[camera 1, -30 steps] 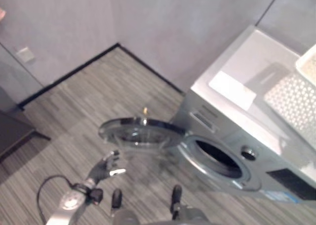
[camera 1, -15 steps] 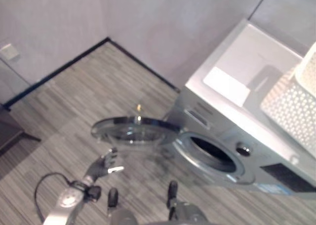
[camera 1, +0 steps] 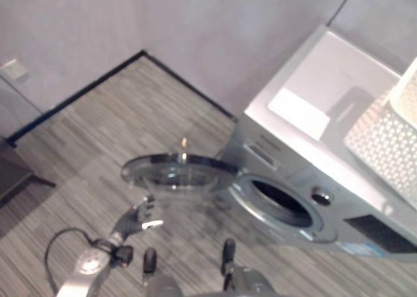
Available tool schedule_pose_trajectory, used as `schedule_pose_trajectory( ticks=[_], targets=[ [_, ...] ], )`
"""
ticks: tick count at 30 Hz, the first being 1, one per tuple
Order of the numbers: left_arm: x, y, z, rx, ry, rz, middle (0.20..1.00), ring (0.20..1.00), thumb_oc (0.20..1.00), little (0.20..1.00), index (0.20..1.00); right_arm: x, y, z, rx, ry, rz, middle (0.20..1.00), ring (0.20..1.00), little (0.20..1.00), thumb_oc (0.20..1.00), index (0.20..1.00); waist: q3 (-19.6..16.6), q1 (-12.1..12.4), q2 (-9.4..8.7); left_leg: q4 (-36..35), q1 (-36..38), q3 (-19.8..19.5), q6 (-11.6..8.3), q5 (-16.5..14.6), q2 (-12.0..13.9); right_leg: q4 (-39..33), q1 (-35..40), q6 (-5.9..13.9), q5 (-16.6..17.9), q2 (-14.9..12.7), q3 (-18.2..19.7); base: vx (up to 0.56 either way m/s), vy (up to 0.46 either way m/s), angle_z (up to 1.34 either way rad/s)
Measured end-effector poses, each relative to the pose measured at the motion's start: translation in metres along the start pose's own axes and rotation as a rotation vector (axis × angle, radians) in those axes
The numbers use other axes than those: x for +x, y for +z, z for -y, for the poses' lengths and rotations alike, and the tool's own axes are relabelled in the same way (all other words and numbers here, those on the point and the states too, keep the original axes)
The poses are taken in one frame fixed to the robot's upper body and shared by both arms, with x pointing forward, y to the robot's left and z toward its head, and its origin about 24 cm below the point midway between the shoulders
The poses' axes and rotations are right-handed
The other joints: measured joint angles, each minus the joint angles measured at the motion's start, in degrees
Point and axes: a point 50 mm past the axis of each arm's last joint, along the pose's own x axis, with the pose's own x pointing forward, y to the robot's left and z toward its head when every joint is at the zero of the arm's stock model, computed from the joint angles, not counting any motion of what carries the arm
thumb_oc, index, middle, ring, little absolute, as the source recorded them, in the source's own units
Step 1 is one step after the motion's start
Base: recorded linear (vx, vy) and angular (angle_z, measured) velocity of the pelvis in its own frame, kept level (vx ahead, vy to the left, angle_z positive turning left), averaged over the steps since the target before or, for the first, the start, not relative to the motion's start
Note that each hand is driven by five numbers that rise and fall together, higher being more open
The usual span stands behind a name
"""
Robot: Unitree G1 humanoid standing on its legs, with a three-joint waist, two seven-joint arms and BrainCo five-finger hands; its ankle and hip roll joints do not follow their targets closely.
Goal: Grab the laundry basket,head to the washer,open it,put in the laundry and shut it.
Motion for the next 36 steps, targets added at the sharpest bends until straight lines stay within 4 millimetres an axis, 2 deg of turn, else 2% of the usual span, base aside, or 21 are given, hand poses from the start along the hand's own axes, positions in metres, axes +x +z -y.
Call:
schedule_pose_trajectory(
  ticks=[4, 5, 6, 7, 12, 18, 22, 27, 28, 29, 32, 34, 36],
  targets=[
    [-0.001, 0.001, -0.003, 0.015, 0.002, -0.004, 1.0, 1.0, 1.0, 1.0, 1.0, 0.007, 0.001, -0.013, 0.048, 0.025, 0.012, 1.0, 1.0, 1.0, 1.0, 1.0, 0.19, 0.38, 0.31, 0.0, -0.23, -0.21, 0.03, 0.02, 0.04, -0.01, -0.11, 0.01, -0.01, -0.04, -0.21, -0.01, -0.004, 0.01],
    [-0.001, 0.001, -0.003, 0.016, 0.002, -0.004, 1.0, 1.0, 1.0, 1.0, 1.0, 0.007, 0.001, -0.011, 0.066, 0.015, 0.008, 0.937, 0.937, 0.937, 0.937, 0.937, 0.13, 0.19, 0.11, 0.0, -0.28, -0.3, 0.03, 0.02, 0.04, -0.01, -0.11, 0.0, 0.0, -0.01, -0.24, -0.03, -0.006, 0.05],
    [-0.002, 0.001, -0.004, 0.019, 0.004, -0.004, 1.0, 1.0, 1.0, 1.0, 1.0, 0.011, 0.002, -0.019, 0.087, 0.033, 0.011, 0.316, 0.316, 0.316, 0.316, 0.316, 0.46, 0.35, 0.64, 0.01, -0.39, -0.45, 0.06, 0.04, 0.02, -0.01, -0.12, 0.01, -0.01, -0.09, -0.41, -0.03, -0.006, 0.04],
    [-0.002, 0.001, -0.004, 0.02, 0.006, -0.004, 1.0, 1.0, 1.0, 1.0, 1.0, 0.012, 0.002, -0.018, 0.098, 0.027, 0.011, 0.2, 0.2, 0.2, 0.2, 0.2, 0.31, 0.34, 0.36, 0.01, -0.39, -0.54, 0.06, 0.05, 0.07, 0.0, -0.1, 0.01, 0.0, -0.07, -0.49, -0.04, 0.006, 0.03],
    [-0.002, 0.003, -0.009, 0.03, 0.027, -0.001, 1.0, 1.0, 1.0, 1.0, 1.0, 0.023, 0.003, -0.026, 0.227, -0.018, 0.007, 0.2, 0.2, 0.2, 0.2, 0.2, 0.13, 0.21, -0.37, 0.01, -0.59, -0.71, 0.14, 0.07, 0.01, -0.03, -0.15, 0.07, -0.06, -0.21, -0.59, -0.02, 0.002, 0.01],
    [-0.002, 0.005, -0.013, 0.032, 0.051, 0.005, 1.0, 1.0, 1.0, 1.0, 1.0, 0.027, 0.008, -0.02, 0.301, -0.089, 0.01, 0.2, 0.2, 0.2, 0.2, 0.2, 0.1, 0.09, -0.53, 0.0, -0.61, -0.69, 0.53, -0.01, -0.08, -0.38, -0.22, 0.31, -0.24, -0.36, -0.52, 0.0, 0.0, 0.0],
    [-0.003, 0.006, -0.015, 0.028, 0.08, 0.01, 1.0, 1.0, 1.0, 1.0, 1.0, 0.027, 0.022, -0.01, 0.317, -0.178, 0.054, 0.2, 0.2, 0.2, 0.2, 0.2, 0.1, -0.36, -0.52, -0.01, -0.69, -0.44, 0.58, 0.0, -0.07, -0.38, -0.61, 0.17, -0.1, -0.31, -0.32, -0.01, 0.014, -0.06],
    [-0.007, 0.002, -0.018, 0.011, 0.106, 0.002, 1.0, 1.0, 1.0, 1.0, 1.0, 0.016, 0.072, 0.009, 0.326, -0.306, 0.269, 0.2, 0.2, 0.2, 0.2, 0.2, 0.1, -2.06, -0.16, 0.0, -0.46, 0.42, 1.04, 0.33, -0.04, -0.39, -1.04, -0.16, 0.35, -0.18, 0.24, 0.0, 0.02, -0.1],
    [-0.006, 0.002, -0.017, 0.001, 0.109, 0.008, 1.0, 1.0, 1.0, 1.0, 1.0, 0.006, 0.096, 0.02, 0.347, -0.378, 0.378, 0.2, 0.2, 0.2, 0.2, 0.2, 0.07, -2.38, 0.19, -0.01, -0.21, 0.81, 1.06, 0.33, -0.04, -0.39, -1.04, -0.25, 0.54, -0.14, 0.61, 0.01, 0.019, -0.12],
    [-0.005, 0.002, -0.015, 0.0, 0.107, 0.012, 1.0, 1.0, 1.0, 1.0, 1.0, 0.003, 0.108, 0.022, 0.376, -0.41, 0.43, 0.2, 0.2, 0.2, 0.2, 0.2, 0.07, -2.43, 0.44, -0.01, -0.08, 0.94, 1.06, 0.34, -0.04, -0.39, -1.04, -0.28, 0.61, -0.1, 0.76, 0.01, 0.016, -0.09],
    [-0.001, 0.005, -0.013, 0.006, 0.097, 0.023, 1.0, 1.0, 1.0, 1.0, 1.0, -0.009, 0.131, 0.04, 0.423, -0.499, 0.542, 0.2, 0.2, 0.2, 0.2, 0.2, -0.07, -2.17, 1.68, -0.02, -0.39, 0.66, 1.06, 0.34, -0.03, -0.39, -1.03, -0.31, 0.66, -0.15, 0.67, 0.0, 0.008, 0.05],
    [0.0, 0.005, -0.01, 0.005, 0.087, 0.023, 1.0, 1.0, 1.0, 1.0, 1.0, -0.021, 0.15, 0.06, 0.463, -0.586, 0.61, 0.2, 0.2, 0.2, 0.2, 0.2, -0.66, -1.45, 3.07, -0.01, -0.44, 0.57, 1.18, 0.44, -0.05, -0.39, -1.03, -0.39, 0.76, -0.14, 0.63, 0.0, 0.005, 0.02],
    [0.0, 0.004, -0.008, 0.002, 0.082, 0.021, 1.0, 1.0, 1.0, 1.0, 1.0, -0.029, 0.162, 0.068, 0.464, -0.629, 0.655, 0.2, 0.2, 0.2, 0.2, 0.2, -0.87, -1.07, 4.29, -0.01, -0.44, 0.56, 1.21, 0.47, -0.04, -0.38, -1.03, -0.47, 0.82, -0.12, 0.53, 0.0, 0.0, 0.0]
  ],
)
